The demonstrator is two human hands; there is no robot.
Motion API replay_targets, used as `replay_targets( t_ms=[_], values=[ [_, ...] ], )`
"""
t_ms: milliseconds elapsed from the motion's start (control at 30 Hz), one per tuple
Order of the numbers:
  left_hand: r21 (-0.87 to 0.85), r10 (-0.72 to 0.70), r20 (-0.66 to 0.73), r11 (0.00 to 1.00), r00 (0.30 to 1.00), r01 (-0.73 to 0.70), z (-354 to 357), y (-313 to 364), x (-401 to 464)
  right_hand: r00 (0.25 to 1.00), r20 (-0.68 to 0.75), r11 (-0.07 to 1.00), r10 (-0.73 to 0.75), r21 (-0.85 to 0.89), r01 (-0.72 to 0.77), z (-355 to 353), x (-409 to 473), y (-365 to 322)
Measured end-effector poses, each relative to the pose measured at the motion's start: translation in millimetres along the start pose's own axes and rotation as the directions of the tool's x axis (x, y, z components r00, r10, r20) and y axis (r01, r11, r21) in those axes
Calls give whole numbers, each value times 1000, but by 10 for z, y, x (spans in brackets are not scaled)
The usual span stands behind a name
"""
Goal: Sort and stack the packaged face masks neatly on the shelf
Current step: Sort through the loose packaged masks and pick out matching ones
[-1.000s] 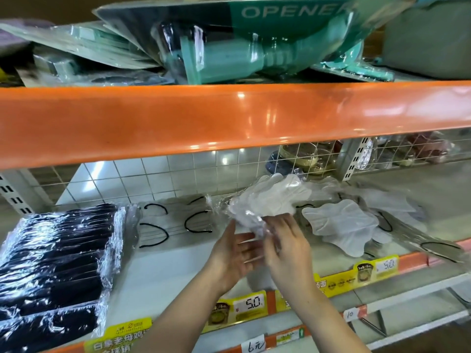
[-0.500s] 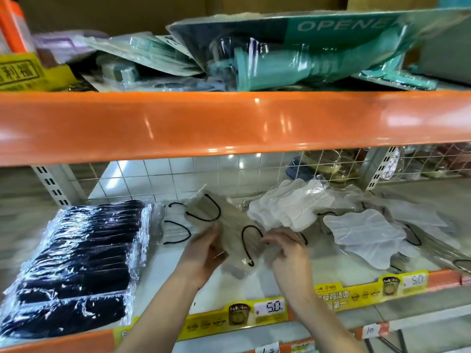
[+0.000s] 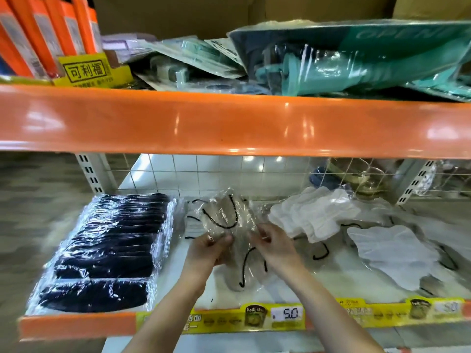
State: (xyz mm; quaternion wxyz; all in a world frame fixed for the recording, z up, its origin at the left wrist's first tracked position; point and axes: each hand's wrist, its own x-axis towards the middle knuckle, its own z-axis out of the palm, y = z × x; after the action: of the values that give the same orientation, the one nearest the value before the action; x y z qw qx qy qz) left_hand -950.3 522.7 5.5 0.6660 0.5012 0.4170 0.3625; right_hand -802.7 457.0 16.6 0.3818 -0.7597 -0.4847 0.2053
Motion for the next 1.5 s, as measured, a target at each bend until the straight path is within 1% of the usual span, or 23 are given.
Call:
replay_targets(
  t_ms=[67, 167, 233, 300, 367, 433, 500, 533, 567, 600, 633, 700, 800, 867, 933, 1000, 1100, 1133, 1167, 1200, 1300, 1433, 1500],
  values=[
    [39, 29, -9, 999, 1000, -29, -17, -3, -24, 999, 27, 995, 17, 96, -20, 7, 0, -45],
    [47, 39, 20, 998, 999, -40, -56, -9, -56, 994, -42, 959, 102, 268, -87, 79, 27, 23],
    [95, 27, 63, 995, 998, -33, -89, -28, -65, 977, -90, 882, 193, 452, -133, 139, 37, 65],
    [101, 21, 65, 994, 998, -28, -111, -43, -73, 960, -64, 789, 274, 586, -186, 166, 39, 88],
    [117, 32, 1, 993, 999, -32, -140, -36, -67, 958, -39, 744, 286, 638, -196, 168, 16, 80],
    [176, 58, -34, 983, 998, -52, -190, -18, -43, 963, -101, 767, 249, 627, -133, 176, 22, 119],
    [250, 86, -8, 965, 996, -81, -253, 10, -8, 956, -269, 907, 117, 420, 7, 184, 13, 191],
    [290, 105, 4, 951, 994, -102, -292, 21, 15, 932, -362, 980, -4, 186, 76, 166, -4, 199],
    [325, 126, 7, 938, 992, -121, -331, 30, 41, 883, -432, 983, -183, -111, 149, 147, -22, 229],
    [356, 145, 7, 924, 989, -138, -363, 54, 61, 818, -434, 900, -378, -378, 216, 130, -32, 260],
    [382, 156, 19, 912, 988, -151, -390, 84, 77, 761, -382, 790, -524, -552, 267, 107, -38, 279],
    [408, 139, 86, 898, 986, -163, -427, 144, 90, 713, -255, 638, -653, -692, 337, 125, -14, 344],
    [440, 79, 173, 886, 982, -149, -469, 238, 107, 708, -208, 629, -675, -664, 404, 119, 47, 386],
    [471, 104, 174, 865, 979, -176, -507, 245, 185, 707, -198, 627, -679, -658, 417, 106, 92, 352],
    [613, 252, 108, 744, 962, -264, -556, 163, 304, 731, -169, 624, -661, -665, 411, 134, 151, 340],
    [793, 476, 81, 501, 876, -346, -581, 126, 343, 758, -148, 633, -636, -662, 402, 168, 213, 351],
    [828, 716, 241, 200, 655, -524, -502, 135, 265, 777, -187, 692, -601, -607, 389, 226, 283, 384],
    [833, 738, 301, 105, 604, -543, -455, 108, 262, 783, -208, 715, -586, -588, 378, 241, 296, 380],
    [837, 725, 354, 37, 591, -546, -416, 71, 283, 792, -226, 735, -566, -574, 362, 254, 311, 364],
    [835, 697, 392, 4, 601, -550, -373, 42, 310, 796, -238, 747, -557, -563, 354, 271, 331, 357],
    [853, 542, 438, 2, 717, -523, -301, -59, 422, 832, -184, 762, -523, -538, 360, 355, 406, 346],
    [897, 380, 401, 24, 834, -442, -272, -160, 465, 901, -122, 837, -415, -440, 326, 473, 464, 325],
    [927, 203, 363, 15, 909, -374, -252, -167, 466, 924, -73, 860, -376, -399, 319, 557, 447, 356]
  ],
)
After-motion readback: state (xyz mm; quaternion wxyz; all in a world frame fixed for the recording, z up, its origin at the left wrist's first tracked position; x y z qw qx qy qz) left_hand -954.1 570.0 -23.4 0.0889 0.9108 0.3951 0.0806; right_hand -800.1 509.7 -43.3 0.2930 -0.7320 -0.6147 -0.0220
